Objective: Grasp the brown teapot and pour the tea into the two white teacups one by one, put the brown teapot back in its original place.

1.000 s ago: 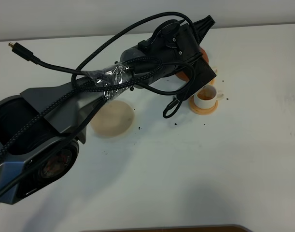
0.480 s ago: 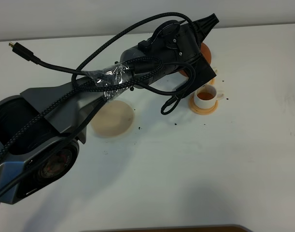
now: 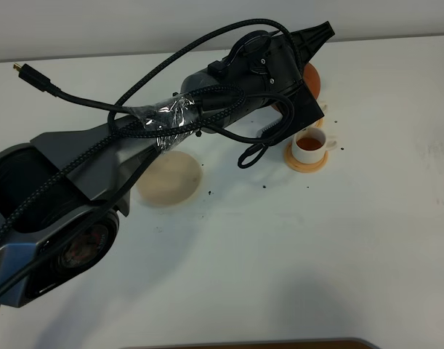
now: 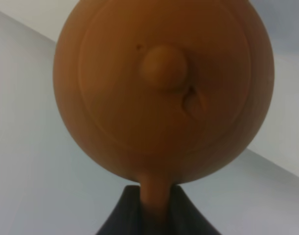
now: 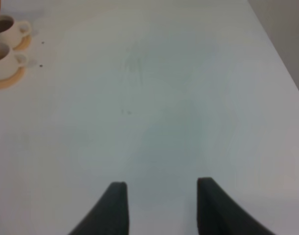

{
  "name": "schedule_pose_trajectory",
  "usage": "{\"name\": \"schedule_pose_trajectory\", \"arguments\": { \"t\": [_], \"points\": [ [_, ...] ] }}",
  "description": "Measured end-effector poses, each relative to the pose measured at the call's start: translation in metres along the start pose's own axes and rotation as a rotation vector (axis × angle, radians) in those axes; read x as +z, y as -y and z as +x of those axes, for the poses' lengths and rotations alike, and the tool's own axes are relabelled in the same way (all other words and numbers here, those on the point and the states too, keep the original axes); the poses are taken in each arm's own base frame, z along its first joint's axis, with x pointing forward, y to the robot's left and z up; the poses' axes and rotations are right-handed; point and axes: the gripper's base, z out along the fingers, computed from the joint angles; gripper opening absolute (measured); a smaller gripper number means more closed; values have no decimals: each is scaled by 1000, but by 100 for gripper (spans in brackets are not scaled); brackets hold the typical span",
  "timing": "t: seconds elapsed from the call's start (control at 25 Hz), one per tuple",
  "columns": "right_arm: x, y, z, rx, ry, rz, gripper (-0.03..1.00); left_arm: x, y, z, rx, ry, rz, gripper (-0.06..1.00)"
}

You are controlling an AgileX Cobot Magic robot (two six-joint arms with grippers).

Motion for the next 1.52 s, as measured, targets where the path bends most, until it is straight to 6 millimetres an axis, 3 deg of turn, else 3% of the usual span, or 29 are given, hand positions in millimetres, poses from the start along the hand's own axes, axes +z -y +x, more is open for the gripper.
{"name": "schedule_pose_trajectory", "arguments": {
  "t": [1.52],
  "points": [
    [0, 0, 0, 0, 0, 0, 36, 0, -7, -3, 207, 21, -78, 14]
  ]
}}
